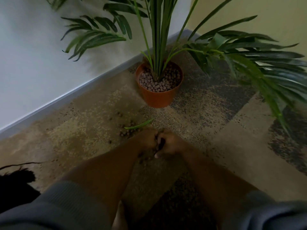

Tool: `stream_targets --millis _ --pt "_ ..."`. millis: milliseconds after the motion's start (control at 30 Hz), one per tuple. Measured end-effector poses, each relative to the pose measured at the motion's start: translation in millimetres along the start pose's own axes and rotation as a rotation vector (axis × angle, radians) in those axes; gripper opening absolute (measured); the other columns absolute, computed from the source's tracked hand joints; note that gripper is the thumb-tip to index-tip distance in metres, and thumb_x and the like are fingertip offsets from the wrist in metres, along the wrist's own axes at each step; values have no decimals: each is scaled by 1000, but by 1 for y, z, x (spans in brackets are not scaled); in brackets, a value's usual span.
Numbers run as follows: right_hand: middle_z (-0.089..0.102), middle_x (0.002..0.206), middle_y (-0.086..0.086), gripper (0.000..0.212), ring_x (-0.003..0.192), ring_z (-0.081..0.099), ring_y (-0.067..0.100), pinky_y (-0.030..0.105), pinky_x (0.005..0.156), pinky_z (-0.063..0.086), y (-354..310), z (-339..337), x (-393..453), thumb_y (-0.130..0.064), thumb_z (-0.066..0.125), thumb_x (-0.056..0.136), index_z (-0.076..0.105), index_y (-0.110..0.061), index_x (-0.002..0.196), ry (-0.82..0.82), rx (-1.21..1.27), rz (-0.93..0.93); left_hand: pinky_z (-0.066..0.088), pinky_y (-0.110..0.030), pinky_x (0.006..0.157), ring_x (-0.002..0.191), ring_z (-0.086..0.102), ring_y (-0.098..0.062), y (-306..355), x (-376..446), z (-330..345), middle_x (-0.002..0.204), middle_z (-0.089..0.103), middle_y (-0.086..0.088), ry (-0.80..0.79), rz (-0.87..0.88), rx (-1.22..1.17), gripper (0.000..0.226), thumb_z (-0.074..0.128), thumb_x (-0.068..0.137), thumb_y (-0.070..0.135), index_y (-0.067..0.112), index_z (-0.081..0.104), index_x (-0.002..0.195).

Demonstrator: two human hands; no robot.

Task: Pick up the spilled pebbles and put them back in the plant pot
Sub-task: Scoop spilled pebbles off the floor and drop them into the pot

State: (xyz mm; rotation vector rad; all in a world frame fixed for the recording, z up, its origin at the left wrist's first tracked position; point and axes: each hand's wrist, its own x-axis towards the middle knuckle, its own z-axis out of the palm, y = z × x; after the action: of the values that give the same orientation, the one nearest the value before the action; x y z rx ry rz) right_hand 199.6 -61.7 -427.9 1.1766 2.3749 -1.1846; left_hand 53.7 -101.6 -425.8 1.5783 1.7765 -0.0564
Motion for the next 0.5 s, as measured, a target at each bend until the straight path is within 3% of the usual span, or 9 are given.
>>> stream_targets --millis 67,167,267,433,500 --pt "47 123 7 52 111 50 26 27 86 40 2 12 -2 -37 86 63 64 -20 108 89 -78 -44 45 -31 75 88 59 -23 2 -5 -1 87 56 -3 -43 16 19 7 60 86 25 19 57 84" --pt "53 119 13 42 108 51 30 28 91 41 3 21 -6 -28 76 75 66 -13 114 170 -127 -172 47 -33 84 99 59 -27 -1 -9 5 108 61 -9 -98 19 55 26 61 86 32 16 59 106" --pt "50 111 7 32 101 49 25 29 88 42 4 24 -9 -21 72 78 70 -12 109 180 -101 -205 42 -30 77 100 59 -29 -3 -13 14 112 61 -11 2 -18 43 36 63 83 32 13 56 112" --pt "49 117 9 34 98 48 23 25 81 34 -3 30 -8 -19 61 85 62 -14 120 246 -150 -82 48 -33 71 92 64 -29 -3 -13 24 95 64 -10 126 -95 25 13 63 80 28 18 55 84" --pt "51 110 9 25 100 51 25 22 79 31 0 32 -8 -19 63 86 66 -10 109 260 -85 -101 48 -31 71 90 65 -28 -5 -13 25 91 66 -8 137 -100 -27 11 63 79 26 20 55 75"
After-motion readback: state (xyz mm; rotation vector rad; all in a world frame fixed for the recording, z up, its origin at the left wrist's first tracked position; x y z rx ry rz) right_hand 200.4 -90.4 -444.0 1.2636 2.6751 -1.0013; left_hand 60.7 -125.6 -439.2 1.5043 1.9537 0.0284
